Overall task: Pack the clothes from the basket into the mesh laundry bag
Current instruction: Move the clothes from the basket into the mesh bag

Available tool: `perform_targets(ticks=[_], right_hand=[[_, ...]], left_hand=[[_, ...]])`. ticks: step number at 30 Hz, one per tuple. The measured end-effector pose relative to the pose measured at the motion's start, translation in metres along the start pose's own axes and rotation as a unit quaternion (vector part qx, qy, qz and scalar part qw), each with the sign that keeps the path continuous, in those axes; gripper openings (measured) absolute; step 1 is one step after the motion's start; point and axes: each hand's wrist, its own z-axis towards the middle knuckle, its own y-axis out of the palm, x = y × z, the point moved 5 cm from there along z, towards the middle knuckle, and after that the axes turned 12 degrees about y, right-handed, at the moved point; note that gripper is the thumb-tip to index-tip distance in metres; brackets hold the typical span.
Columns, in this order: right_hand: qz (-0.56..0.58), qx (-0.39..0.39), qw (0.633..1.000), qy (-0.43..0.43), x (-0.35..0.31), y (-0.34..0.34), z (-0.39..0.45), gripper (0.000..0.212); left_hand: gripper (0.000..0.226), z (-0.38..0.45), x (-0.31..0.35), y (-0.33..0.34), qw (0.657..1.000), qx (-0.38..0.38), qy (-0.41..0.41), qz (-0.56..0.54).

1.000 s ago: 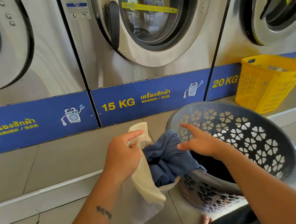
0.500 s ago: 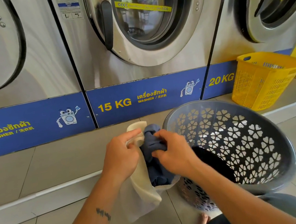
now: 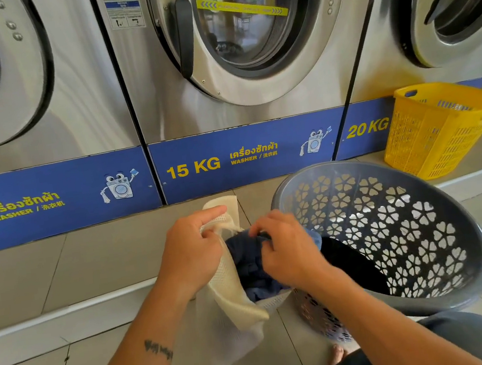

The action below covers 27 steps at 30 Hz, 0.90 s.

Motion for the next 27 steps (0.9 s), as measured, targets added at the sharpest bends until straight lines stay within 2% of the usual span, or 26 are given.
perform_targets(ticks=[1,3,5,9,14,17,19,22,24,27], right_hand=[[-0.085,0.015,0.996,0.014,0.009,-0.006,0.003,0.047],[-0.191,-0.038,0.978,0.079,0.037,-0.009,0.007,0.061],[-0.155,-0.078,0.979,0.11,0.052,-0.007,0.006,0.053],[-0.132,0.035,0.99,0.029,0.032,-0.009,0.005,0.015],[0.091,0.044,0.995,0.012,0.004,-0.018,0.002,0.016],[0.19,-0.048,0.98,0.022,-0.011,0.013,-0.009,0.016],[0.191,-0.144,0.971,0.002,-0.017,0.041,-0.016,0.029],[0.16,-0.265,0.949,0.057,-0.006,0.063,-0.014,0.04],[0.121,-0.276,0.952,0.06,0.001,0.068,-0.009,0.031],[0.105,-0.209,0.972,0.029,0.005,0.062,-0.004,0.028]], left_hand=[[0.05,0.0,0.002,0.001,1.0,-0.002,0.006,0.002],[0.049,-0.001,0.004,0.005,1.0,-0.01,0.017,0.007],[0.049,-0.001,0.004,0.009,1.0,-0.019,0.017,0.011],[0.05,-0.002,0.001,0.01,1.0,-0.007,0.009,0.004],[0.049,-0.003,0.003,0.01,1.0,-0.003,0.0,-0.013],[0.047,-0.003,0.01,0.008,0.999,0.009,0.012,-0.036],[0.05,-0.004,0.013,0.008,0.998,0.011,0.017,-0.057],[0.053,-0.005,0.006,0.012,0.999,-0.003,0.016,-0.049],[0.053,-0.006,-0.001,0.015,0.999,-0.01,0.005,-0.032],[0.053,-0.005,-0.006,0.016,1.0,0.0,-0.004,-0.016]])
